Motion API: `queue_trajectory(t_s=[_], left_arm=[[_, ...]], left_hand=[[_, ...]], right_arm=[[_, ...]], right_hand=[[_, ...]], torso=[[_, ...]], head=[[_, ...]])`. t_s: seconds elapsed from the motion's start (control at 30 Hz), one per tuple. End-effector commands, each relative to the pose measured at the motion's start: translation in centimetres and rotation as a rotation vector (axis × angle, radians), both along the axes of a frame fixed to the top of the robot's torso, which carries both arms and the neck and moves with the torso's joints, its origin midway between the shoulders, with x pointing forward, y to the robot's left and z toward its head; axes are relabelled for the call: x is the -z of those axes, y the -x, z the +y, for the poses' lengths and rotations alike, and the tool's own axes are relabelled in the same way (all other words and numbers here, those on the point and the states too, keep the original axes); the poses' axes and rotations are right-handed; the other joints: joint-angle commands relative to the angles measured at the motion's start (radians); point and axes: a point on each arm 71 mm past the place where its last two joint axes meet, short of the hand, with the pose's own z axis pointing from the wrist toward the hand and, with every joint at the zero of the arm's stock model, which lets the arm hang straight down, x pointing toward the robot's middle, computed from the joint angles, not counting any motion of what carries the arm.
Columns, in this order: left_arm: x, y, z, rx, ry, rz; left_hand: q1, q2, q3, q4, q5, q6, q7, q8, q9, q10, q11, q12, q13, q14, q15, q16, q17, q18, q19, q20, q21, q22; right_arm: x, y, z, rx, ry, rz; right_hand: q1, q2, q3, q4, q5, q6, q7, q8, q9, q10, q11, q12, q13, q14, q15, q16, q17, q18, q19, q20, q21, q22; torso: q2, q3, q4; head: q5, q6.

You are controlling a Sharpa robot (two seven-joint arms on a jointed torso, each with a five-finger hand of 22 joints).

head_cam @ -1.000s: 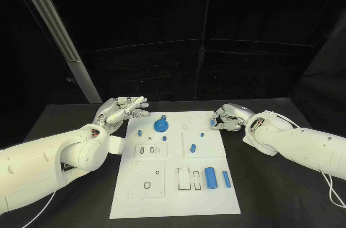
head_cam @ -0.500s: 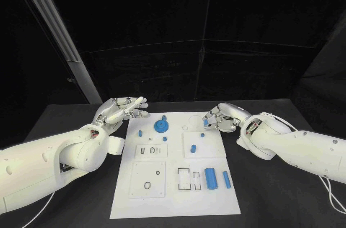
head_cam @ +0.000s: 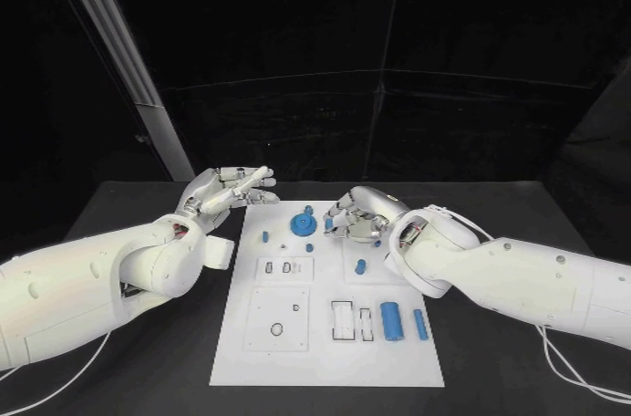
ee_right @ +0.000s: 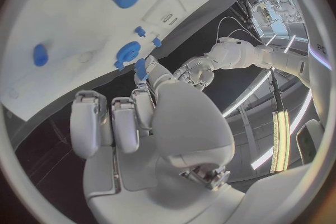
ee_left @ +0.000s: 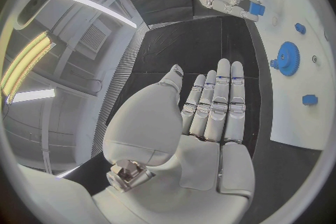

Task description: Assemble the parts on the task board

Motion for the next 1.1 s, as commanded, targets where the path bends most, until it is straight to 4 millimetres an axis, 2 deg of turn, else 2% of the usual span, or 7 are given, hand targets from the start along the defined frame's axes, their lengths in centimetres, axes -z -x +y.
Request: queue_trajectory(t_s=[0.03,0.1,0.27,0.5,0.6,0.87,1.1], left_arm=[[-0.2,-0.1,-0.1,0.003,0.023,0.007],[-0.3,-0.3,0.0,-0.004,0.034,0.015],[-0.5,-0.4,0.0,-0.013,0.046,0.021],[-0.7,-0.5,-0.1,-0.013,0.051,0.020],[-0.7,-0.6,-0.2,-0.012,0.052,0.019],[-0.7,-0.6,-0.4,-0.008,0.054,0.019],[-0.7,-0.6,-0.4,-0.008,0.054,0.019]], left_hand=[[0.001,-0.003,0.000,-0.004,-0.004,-0.001,0.001,-0.002,0.000,-0.001,0.005,-0.002,0.000,-0.005,0.002,-0.003,0.001,0.014,0.005,0.002,-0.005,-0.001],[0.000,-0.003,0.000,-0.004,-0.004,-0.001,0.001,-0.001,0.000,-0.001,0.004,-0.002,0.000,-0.005,0.002,-0.003,0.001,0.014,0.005,0.002,-0.006,-0.001],[0.000,-0.003,0.000,-0.004,-0.004,-0.001,0.001,-0.001,0.000,-0.001,0.004,-0.002,0.000,-0.006,0.002,-0.004,0.001,0.014,0.005,0.002,-0.006,-0.001],[0.000,-0.003,0.000,-0.004,-0.004,-0.001,0.001,-0.001,0.000,-0.001,0.004,-0.002,0.000,-0.006,0.002,-0.004,0.001,0.014,0.005,0.002,-0.006,-0.001],[0.000,-0.003,0.000,-0.004,-0.004,0.000,0.001,-0.001,0.000,0.000,0.004,-0.002,0.000,-0.006,0.002,-0.004,0.001,0.014,0.005,0.002,-0.006,-0.001],[0.000,-0.003,0.000,-0.005,-0.004,0.001,0.001,-0.001,0.000,0.001,0.004,-0.001,0.000,-0.006,0.002,-0.005,0.002,0.014,0.004,0.003,-0.007,-0.002],[0.000,-0.003,0.000,-0.005,-0.004,0.001,0.001,-0.001,0.000,0.001,0.004,-0.001,0.000,-0.006,0.002,-0.005,0.002,0.014,0.004,0.003,-0.007,-0.002]], right_arm=[[0.5,0.2,1.4,0.001,0.059,-0.017],[0.9,0.4,2.4,-0.023,0.073,-0.010],[1.9,0.8,4.1,-0.060,0.097,-0.001],[3.1,1.7,5.8,-0.106,0.135,0.002],[3.3,1.9,6.3,-0.121,0.145,-0.001],[3.5,2.4,7.1,-0.154,0.174,-0.007],[3.7,2.5,7.2,-0.162,0.200,0.002]], right_hand=[[-0.008,-0.002,0.013,0.008,0.006,0.021,-0.012,0.007,0.001,0.006,-0.012,-0.005,-0.037,0.079,-0.004,-0.003,0.151,-0.010,-0.001,-0.004,0.001,0.004],[-0.010,-0.003,0.015,0.007,0.007,0.022,-0.012,0.007,0.001,0.005,-0.012,-0.007,-0.038,0.078,-0.004,-0.004,0.149,-0.011,-0.001,-0.004,0.001,0.004],[-0.013,-0.006,0.020,0.005,0.012,0.021,-0.012,0.005,0.001,0.002,-0.012,-0.010,-0.040,0.078,-0.004,-0.005,0.147,-0.010,-0.001,-0.005,0.001,0.003],[-0.021,-0.015,0.023,0.002,0.015,0.021,-0.011,0.003,0.000,0.001,-0.012,-0.012,-0.041,0.078,-0.004,-0.006,0.147,-0.010,-0.001,-0.005,0.001,0.003],[-0.026,-0.023,0.025,0.001,0.014,0.022,-0.011,0.002,0.000,0.002,-0.012,-0.010,-0.039,0.078,-0.004,-0.005,0.147,-0.010,-0.001,-0.005,0.000,0.003],[-0.031,-0.031,0.026,-0.002,0.014,0.022,-0.011,0.001,0.000,0.003,-0.012,-0.009,-0.039,0.079,-0.004,-0.005,0.149,-0.011,-0.001,-0.005,0.001,0.004],[-0.036,-0.035,0.027,-0.002,0.014,0.023,-0.010,0.001,0.000,0.002,-0.011,-0.011,-0.040,0.079,-0.004,-0.005,0.149,-0.010,-0.001,-0.004,0.000,0.003]], torso=[[-0.001,-0.0014,0.0015],[0.000,-0.0027,0.0032],[0.000,-0.0027,0.0015],[-0.001,-0.0012,-0.0002],[-0.001,-0.0003,-0.0002],[0.000,-0.0001,-0.0009],[-0.001,-0.0006,-0.0015]], head=[[0.015,-0.009],[0.022,-0.015],[0.027,-0.024],[0.031,-0.025],[0.033,-0.023],[0.037,-0.034],[0.038,-0.038]])
